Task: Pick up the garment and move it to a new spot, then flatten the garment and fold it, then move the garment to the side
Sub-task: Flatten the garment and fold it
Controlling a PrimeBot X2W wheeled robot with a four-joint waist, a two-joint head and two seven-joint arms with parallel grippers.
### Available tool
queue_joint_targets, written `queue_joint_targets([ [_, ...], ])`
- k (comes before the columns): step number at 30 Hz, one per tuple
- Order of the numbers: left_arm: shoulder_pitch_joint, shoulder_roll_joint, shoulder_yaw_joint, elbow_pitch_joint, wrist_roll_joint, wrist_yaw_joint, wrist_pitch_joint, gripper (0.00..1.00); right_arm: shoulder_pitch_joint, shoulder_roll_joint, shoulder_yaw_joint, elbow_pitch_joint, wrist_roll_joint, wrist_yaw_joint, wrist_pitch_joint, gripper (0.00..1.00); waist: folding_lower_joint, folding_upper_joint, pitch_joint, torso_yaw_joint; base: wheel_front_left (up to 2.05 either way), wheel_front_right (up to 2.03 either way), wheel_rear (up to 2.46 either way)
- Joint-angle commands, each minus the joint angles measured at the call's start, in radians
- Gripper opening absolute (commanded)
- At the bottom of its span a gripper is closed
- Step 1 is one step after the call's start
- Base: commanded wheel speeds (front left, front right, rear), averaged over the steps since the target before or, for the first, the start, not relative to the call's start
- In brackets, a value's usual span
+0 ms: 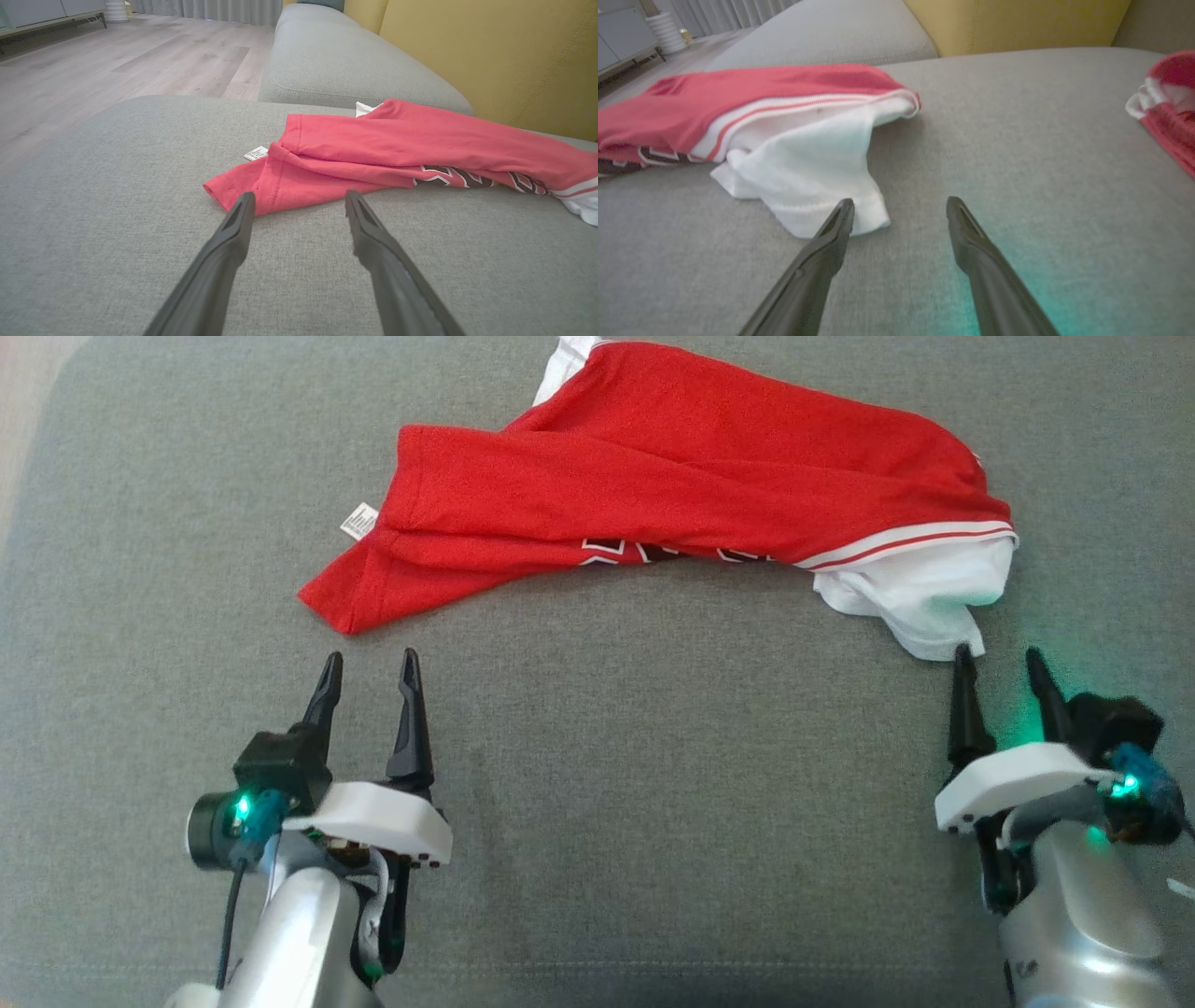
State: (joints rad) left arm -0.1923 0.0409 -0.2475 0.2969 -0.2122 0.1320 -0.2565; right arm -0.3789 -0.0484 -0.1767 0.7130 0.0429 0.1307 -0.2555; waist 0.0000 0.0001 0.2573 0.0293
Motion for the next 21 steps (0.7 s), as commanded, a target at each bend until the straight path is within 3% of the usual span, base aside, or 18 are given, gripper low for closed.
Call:
queue_joint_targets([
  [1, -0.034, 0.009, 0.023, -0.03, 0.01, 0.001, -0.005, 1.0, -0.024, -0.002, 0.027, 0.0, -0.016, 0.0, -0.006, 1.0, 0.0, -0.0001, 0.003, 0.001, 0.0, 0.0, 0.0],
  [4, -0.041, 0.009, 0.018, -0.028, 0.011, -0.001, -0.005, 1.0, -0.041, -0.002, 0.028, 0.044, -0.029, 0.0, -0.006, 0.97, 0.0, -0.0001, 0.008, 0.007, 0.0, 0.0, 0.0],
  [8, -0.048, 0.009, 0.012, -0.027, 0.009, -0.002, -0.005, 1.0, -0.056, -0.002, 0.027, 0.072, -0.035, 0.0, -0.006, 0.65, 0.0, -0.0001, 0.012, 0.013, 0.0, 0.0, 0.0],
  [9, -0.049, 0.009, 0.011, -0.028, 0.01, -0.002, -0.005, 1.0, -0.059, -0.002, 0.026, 0.075, -0.035, 0.0, -0.006, 0.64, 0.0, -0.0001, 0.014, 0.014, 0.0, 0.0, 0.0],
  [17, -0.047, 0.009, 0.004, -0.026, 0.012, -0.008, -0.005, 1.0, -0.064, -0.002, 0.014, 0.038, -0.022, 0.0, -0.006, 0.85, 0.0, -0.0001, 0.017, 0.015, 0.0, 0.0, 0.0],
  [21, -0.05, 0.009, -0.012, -0.031, 0.006, -0.011, -0.005, 1.0, -0.049, -0.002, 0.017, -0.02, 0.007, 0.0, -0.006, 0.91, 0.0, -0.0001, 0.019, 0.015, 0.0, 0.0, 0.0],
])
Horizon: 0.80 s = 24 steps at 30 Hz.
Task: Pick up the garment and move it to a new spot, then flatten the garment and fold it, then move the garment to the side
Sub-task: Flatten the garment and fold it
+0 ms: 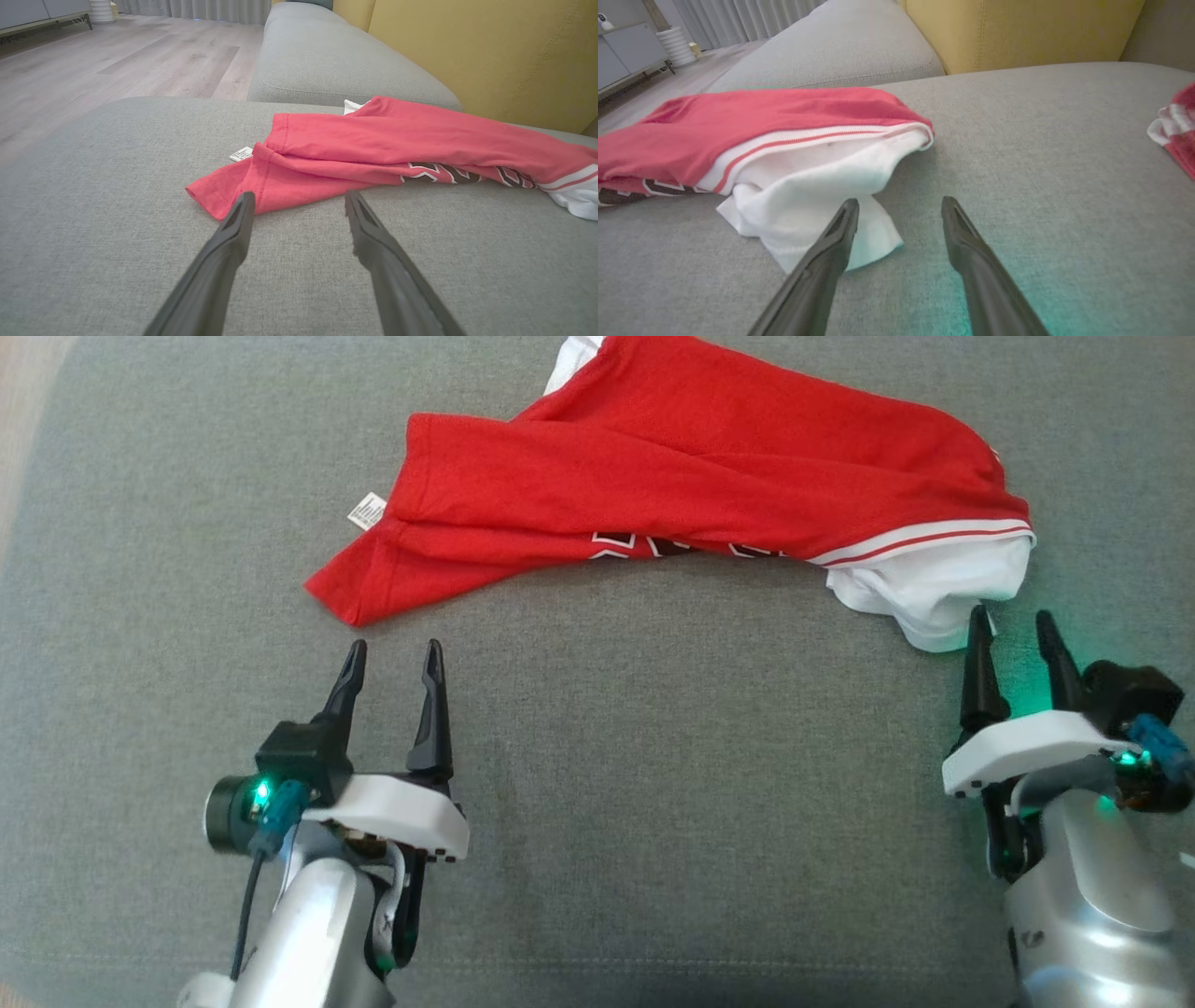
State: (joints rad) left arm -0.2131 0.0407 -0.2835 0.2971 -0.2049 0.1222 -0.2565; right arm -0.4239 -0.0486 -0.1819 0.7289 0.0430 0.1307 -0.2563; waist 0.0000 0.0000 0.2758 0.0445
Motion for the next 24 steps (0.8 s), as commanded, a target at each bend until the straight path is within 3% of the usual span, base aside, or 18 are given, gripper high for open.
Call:
queue_joint_targets([
  [1, -0.03, 0.01, 0.021, -0.032, -0.003, -0.001, -0.005, 1.0, 0.001, -0.002, 0.025, -0.044, 0.01, 0.0, -0.006, 0.91, 0.0, 0.0, 0.0, 0.0, 0.0, 0.0, 0.0],
  [7, -0.041, 0.01, 0.006, -0.037, 0.001, 0.0, -0.005, 1.0, -0.024, -0.002, 0.021, -0.006, -0.022, 0.0, -0.006, 0.89, 0.0, 0.0, 0.021, 0.013, 0.0, 0.0, 0.0],
  [10, -0.052, 0.01, 0.003, -0.038, 0.003, 0.002, -0.005, 1.0, -0.053, -0.002, 0.005, 0.044, -0.058, 0.0, -0.006, 0.8, 0.0, 0.0, 0.035, 0.025, 0.0, 0.0, 0.0],
  [11, -0.054, 0.01, 0.003, -0.038, 0.003, 0.002, -0.005, 1.0, -0.062, -0.002, 0.001, 0.058, -0.069, 0.0, -0.006, 0.7, 0.0, 0.0, 0.037, 0.029, 0.0, 0.0, 0.0],
  [12, -0.056, 0.01, 0.003, -0.038, 0.002, 0.003, -0.005, 1.0, -0.069, -0.002, -0.001, 0.071, -0.078, 0.0, -0.006, 0.44, 0.0, 0.0, 0.039, 0.032, 0.0, 0.0, 0.0],
  [13, -0.056, 0.01, 0.003, -0.038, 0.002, 0.003, -0.005, 1.0, -0.069, -0.002, -0.001, 0.071, -0.078, 0.0, -0.006, 0.44, 0.0, 0.0, 0.039, 0.032, 0.0, 0.0, 0.0],
  [15, -0.057, 0.01, 0.004, -0.038, 0.0, 0.005, -0.005, 1.0, -0.081, -0.002, -0.007, 0.094, -0.088, 0.0, -0.006, 0.0, 0.0, 0.0, 0.042, 0.035, 0.0, 0.0, 0.0],
  [20, -0.049, 0.009, 0.015, -0.033, -0.003, 0.011, -0.005, 1.0, -0.083, -0.002, -0.006, 0.117, -0.077, 0.0, -0.006, 0.0, 0.0, 0.0, 0.034, 0.017, 0.0, 0.0, 0.0],
  [24, -0.038, 0.009, 0.023, -0.023, -0.007, 0.01, -0.005, 1.0, -0.063, -0.007, -0.02, 0.057, -0.035, 0.0, -0.006, 0.0, 0.0, 0.0, 0.01, -0.025, 0.0, 0.0, 0.0],
])
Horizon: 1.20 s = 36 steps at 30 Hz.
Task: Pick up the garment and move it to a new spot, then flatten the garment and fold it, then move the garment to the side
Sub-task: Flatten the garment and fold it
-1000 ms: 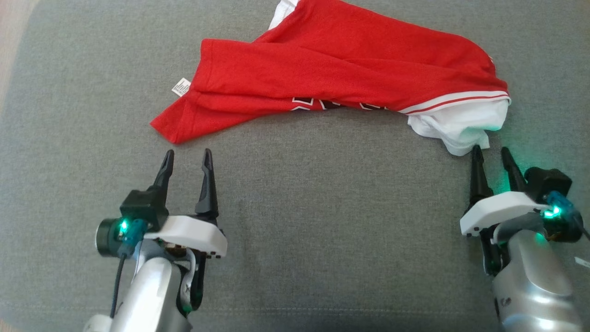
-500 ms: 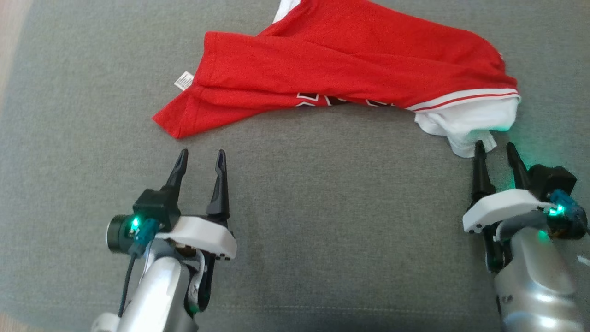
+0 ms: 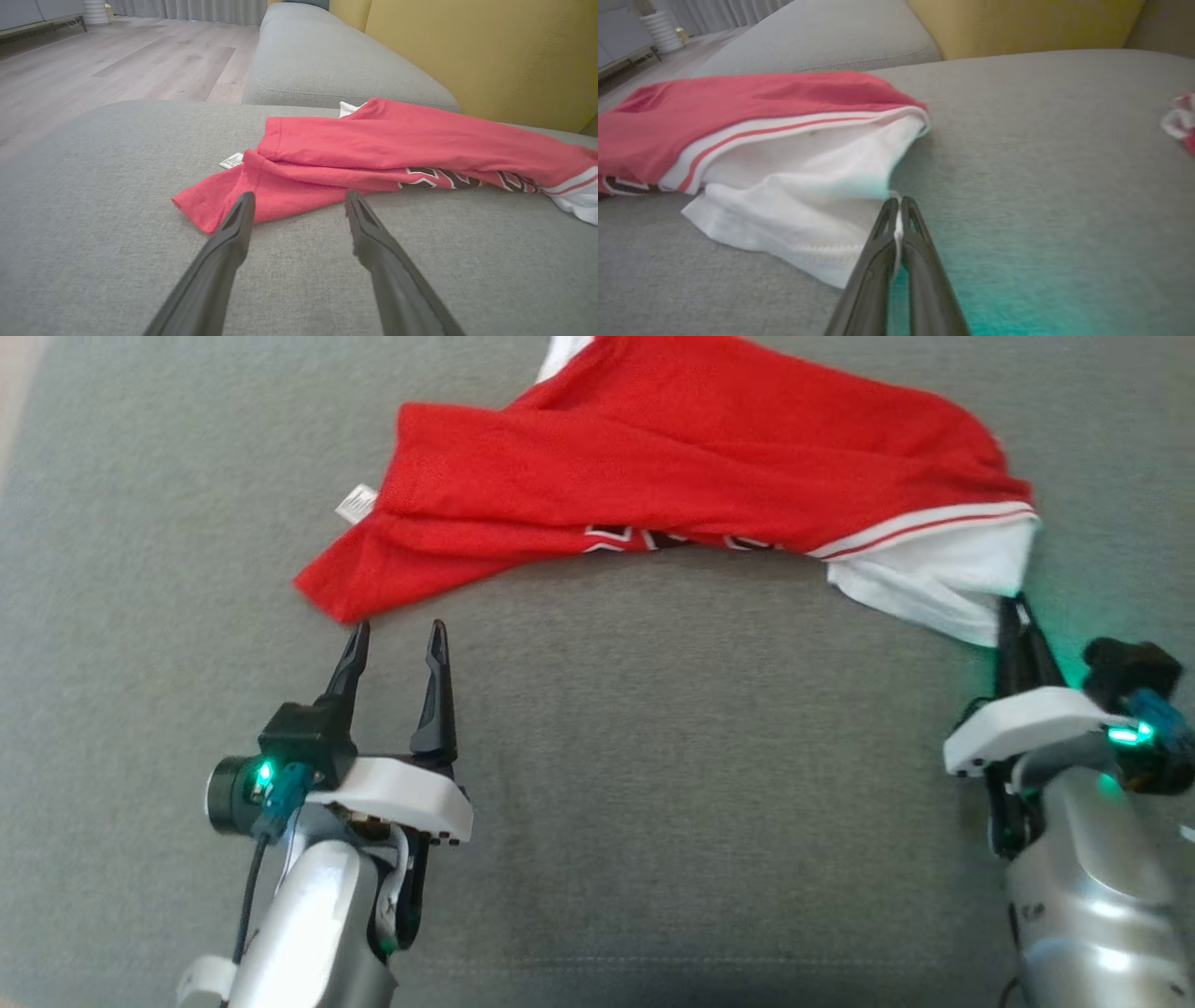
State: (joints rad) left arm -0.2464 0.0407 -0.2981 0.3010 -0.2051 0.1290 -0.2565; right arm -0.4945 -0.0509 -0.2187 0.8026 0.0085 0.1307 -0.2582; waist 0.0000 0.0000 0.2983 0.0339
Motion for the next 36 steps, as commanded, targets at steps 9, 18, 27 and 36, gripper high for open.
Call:
queue_joint_targets([
  [9, 0.015, 0.009, 0.055, 0.006, -0.025, -0.003, -0.005, 1.0, 0.114, -0.063, 0.044, -0.297, 0.116, 0.0, -0.004, 0.0, 0.0, 0.0, -0.07, -0.138, 0.0, 0.0, 0.0],
  [18, 0.034, 0.009, 0.048, 0.058, -0.048, -0.01, -0.005, 1.0, 0.202, -0.072, 0.065, -0.388, 0.17, 0.0, -0.004, 0.0, 0.0, 0.0, -0.068, -0.191, 0.0, 0.0, 0.0],
  [27, 0.014, 0.009, 0.043, 0.091, -0.048, -0.036, -0.005, 1.0, 0.181, -0.041, 0.083, -0.382, 0.172, 0.0, -0.004, 0.0, 0.0, 0.0, -0.032, -0.188, 0.0, 0.0, 0.0],
  [36, -0.022, 0.009, 0.032, 0.109, -0.066, -0.057, -0.005, 1.0, 0.15, -0.024, 0.105, -0.384, 0.176, 0.0, -0.004, 0.0, 0.0, 0.0, -0.005, -0.191, 0.0, 0.0, 0.0],
])
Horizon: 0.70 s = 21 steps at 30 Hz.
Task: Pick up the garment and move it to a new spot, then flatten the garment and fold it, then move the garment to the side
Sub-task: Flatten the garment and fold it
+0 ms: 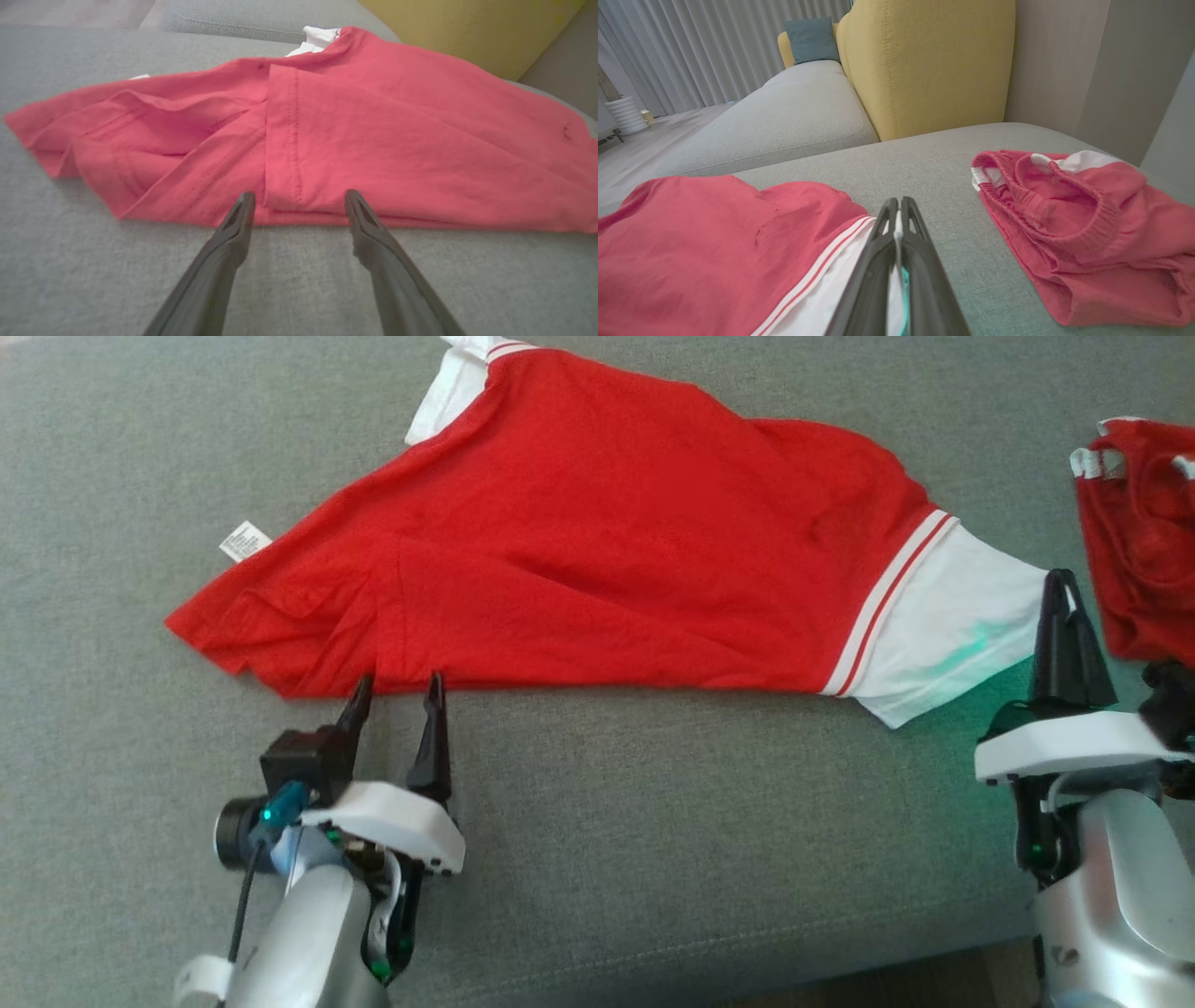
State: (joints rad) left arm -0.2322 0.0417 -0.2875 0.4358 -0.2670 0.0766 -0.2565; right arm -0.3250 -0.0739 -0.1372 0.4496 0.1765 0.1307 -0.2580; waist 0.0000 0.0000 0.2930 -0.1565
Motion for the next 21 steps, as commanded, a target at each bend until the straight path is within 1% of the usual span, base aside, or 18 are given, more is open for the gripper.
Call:
queue_joint_targets([
  [1, -0.041, 0.009, 0.021, -0.026, -0.004, -0.006, -0.005, 1.0, -0.021, 0.0, 0.026, -0.031, 0.008, 0.0, -0.004, 0.0, 0.0, 0.0, 0.001, -0.002, 0.0, 0.0, 0.0],
  [18, -0.08, 0.009, 0.021, 0.008, 0.002, -0.012, -0.005, 1.0, -0.042, 0.01, 0.052, -0.036, 0.018, 0.0, -0.004, 0.0, 0.0, 0.0, 0.032, -0.028, 0.0, 0.0, 0.0],
  [20, -0.082, 0.009, 0.018, 0.01, 0.005, -0.014, -0.005, 0.37, -0.043, 0.011, 0.052, -0.036, 0.018, 0.0, -0.004, 0.0, 0.0, 0.0, 0.032, -0.027, 0.0, 0.0, 0.0],
  [21, -0.081, 0.009, 0.016, 0.008, 0.005, -0.016, -0.005, 0.0, -0.043, 0.011, 0.051, -0.037, 0.019, 0.0, -0.004, 0.0, 0.0, 0.0, 0.031, -0.026, 0.0, 0.0, 0.0],
])
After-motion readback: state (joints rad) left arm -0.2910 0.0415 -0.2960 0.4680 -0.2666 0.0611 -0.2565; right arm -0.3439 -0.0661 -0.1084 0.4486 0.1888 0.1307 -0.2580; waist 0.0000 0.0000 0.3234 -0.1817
